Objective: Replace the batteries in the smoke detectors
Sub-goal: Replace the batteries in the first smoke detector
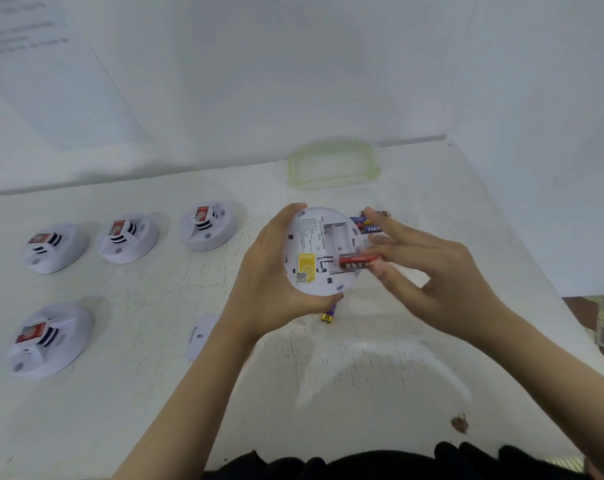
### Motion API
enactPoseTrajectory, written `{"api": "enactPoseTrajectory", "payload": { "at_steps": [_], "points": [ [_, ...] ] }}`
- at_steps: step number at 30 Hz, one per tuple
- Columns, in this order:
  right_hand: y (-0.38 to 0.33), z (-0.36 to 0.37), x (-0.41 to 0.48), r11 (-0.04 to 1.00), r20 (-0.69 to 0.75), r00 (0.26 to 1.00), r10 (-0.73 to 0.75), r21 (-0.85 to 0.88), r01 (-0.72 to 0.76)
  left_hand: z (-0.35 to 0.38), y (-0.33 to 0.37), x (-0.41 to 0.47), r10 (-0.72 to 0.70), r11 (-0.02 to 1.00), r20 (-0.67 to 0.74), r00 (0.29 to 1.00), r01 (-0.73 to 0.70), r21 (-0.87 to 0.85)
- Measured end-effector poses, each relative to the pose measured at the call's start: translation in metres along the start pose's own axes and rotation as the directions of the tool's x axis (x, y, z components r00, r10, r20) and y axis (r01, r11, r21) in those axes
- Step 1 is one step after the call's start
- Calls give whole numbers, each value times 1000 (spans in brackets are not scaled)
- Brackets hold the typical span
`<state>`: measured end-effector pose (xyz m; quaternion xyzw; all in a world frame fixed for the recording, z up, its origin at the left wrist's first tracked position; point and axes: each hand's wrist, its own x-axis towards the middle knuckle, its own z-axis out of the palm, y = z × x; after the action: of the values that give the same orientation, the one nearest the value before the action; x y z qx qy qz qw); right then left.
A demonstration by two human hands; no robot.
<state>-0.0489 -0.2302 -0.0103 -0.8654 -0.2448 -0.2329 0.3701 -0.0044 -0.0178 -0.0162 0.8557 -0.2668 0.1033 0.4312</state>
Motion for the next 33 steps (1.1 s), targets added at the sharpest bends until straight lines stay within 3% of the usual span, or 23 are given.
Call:
{"api": "enactPoseTrajectory", "payload": {
  "at_steps": [3, 7, 9, 15, 18, 21, 24, 28, 33],
  "points": [
    [3, -9, -5, 995, 12, 996, 92, 34, -93, -4, -7, 2, -27, 999, -41, 999, 28, 38],
    [13, -20, -10, 978, 298, 933, 203, -116, -176, -8, -20, 3, -64, 996, -67, 996, 69, 62],
    [17, -22, -6, 971, 350, 913, 207, -190, -147, -9, -22, 6, -67, 996, -74, 995, 71, 58],
    [36, -21, 52, 913, 293, 928, 232, -395, -104, -5, -22, 24, -52, 998, -80, 995, 54, 29],
    [53, -15, 82, 795, 349, 880, 322, -604, -51, -2, -24, 36, -49, 998, -79, 996, 51, 22],
    [65, -1, 98, 647, 456, 797, 397, -755, 110, 2, -28, 45, -55, 998, -69, 996, 56, 10],
    [66, 8, 106, 575, 515, 736, 439, -791, 211, 6, -29, 51, -74, 997, -62, 995, 72, -31],
    [62, 11, 111, 504, 515, 730, 449, -821, 268, 10, -31, 57, -85, 996, -62, 994, 82, -46],
    [76, 15, 106, 503, 508, 738, 444, -823, 264, 14, -37, 59, -69, 996, -68, 995, 65, -61]
  ]
}}
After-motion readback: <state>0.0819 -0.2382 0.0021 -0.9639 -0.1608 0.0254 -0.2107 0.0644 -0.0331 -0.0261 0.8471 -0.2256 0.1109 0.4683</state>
